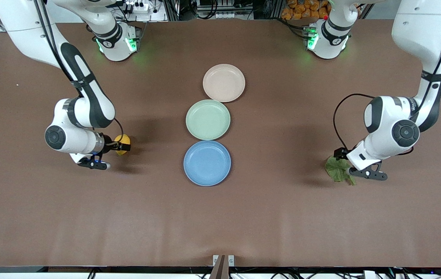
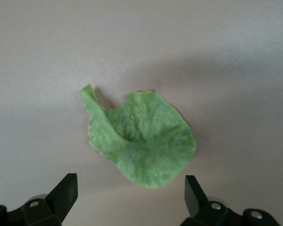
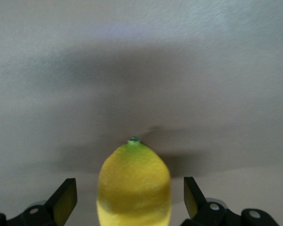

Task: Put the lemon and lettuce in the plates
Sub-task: 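Grasp the lemon with the right gripper while the left gripper grasps the lettuce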

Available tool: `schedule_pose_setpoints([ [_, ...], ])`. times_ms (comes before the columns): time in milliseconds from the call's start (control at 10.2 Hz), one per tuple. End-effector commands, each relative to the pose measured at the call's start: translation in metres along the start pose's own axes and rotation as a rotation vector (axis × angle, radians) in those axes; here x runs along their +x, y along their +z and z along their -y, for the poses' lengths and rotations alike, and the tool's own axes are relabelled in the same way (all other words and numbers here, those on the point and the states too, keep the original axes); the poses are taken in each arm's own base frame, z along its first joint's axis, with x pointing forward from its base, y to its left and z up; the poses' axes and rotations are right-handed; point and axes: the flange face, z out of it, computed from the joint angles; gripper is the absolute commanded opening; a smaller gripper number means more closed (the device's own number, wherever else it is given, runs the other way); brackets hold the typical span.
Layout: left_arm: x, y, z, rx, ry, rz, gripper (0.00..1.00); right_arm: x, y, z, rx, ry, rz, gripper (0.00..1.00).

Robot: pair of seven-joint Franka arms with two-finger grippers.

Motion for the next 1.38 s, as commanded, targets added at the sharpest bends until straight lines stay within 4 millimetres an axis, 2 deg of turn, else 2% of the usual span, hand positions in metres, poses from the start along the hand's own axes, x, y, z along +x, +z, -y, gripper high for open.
schedule_pose_setpoints([
  [0,0.013,0.029,0.007,0.018,0.039,-0.025,1.00,-0.002,-0.002,0.003,0.020,0.008,-0.003,0.99],
  [196,0.013,0.046,0.006,0.014,0.039,-0.021,0.98,-0.003,0.001,0.001,0.018,-0.031,0.013,0.57],
  [295,0.014,0.055,0.006,0.014,0.040,-0.033,0.88,-0.004,0.002,-0.003,0.018,-0.061,0.028,0.33],
  [393,0.014,0.056,0.006,0.014,0.040,-0.038,0.59,-0.004,-0.002,-0.006,0.019,-0.062,0.046,0.25],
  [491,0.015,0.055,0.006,0.015,0.042,-0.040,0.23,0.000,-0.014,-0.007,0.023,-0.059,0.058,0.09],
  [589,0.015,0.055,0.005,0.013,0.042,-0.038,0.04,0.006,-0.029,-0.004,0.027,-0.055,0.082,0.08],
  [688,0.015,0.053,0.006,0.014,0.042,-0.043,0.00,0.014,-0.051,0.000,0.037,-0.062,0.091,0.08],
  [786,0.016,0.047,0.006,0.016,0.042,-0.049,0.00,0.022,-0.074,0.004,0.062,-0.058,0.100,0.08],
  [884,0.017,0.036,0.007,0.019,0.041,-0.064,0.00,0.027,-0.095,0.016,0.108,-0.037,0.106,0.08],
  [982,0.017,0.020,0.004,0.022,0.035,-0.076,0.00,0.029,-0.116,0.034,0.123,-0.022,0.092,0.08],
  [1080,0.016,-0.002,-0.006,0.010,0.028,-0.055,0.00,0.033,-0.126,0.053,0.121,-0.027,0.077,0.08],
  [1179,0.014,-0.026,-0.011,0.008,0.004,-0.037,0.00,0.033,-0.131,0.070,0.123,-0.047,0.061,0.08],
  [1277,0.012,-0.057,-0.028,0.008,-0.008,-0.040,0.00,0.037,-0.132,0.078,0.124,-0.039,0.052,0.08],
])
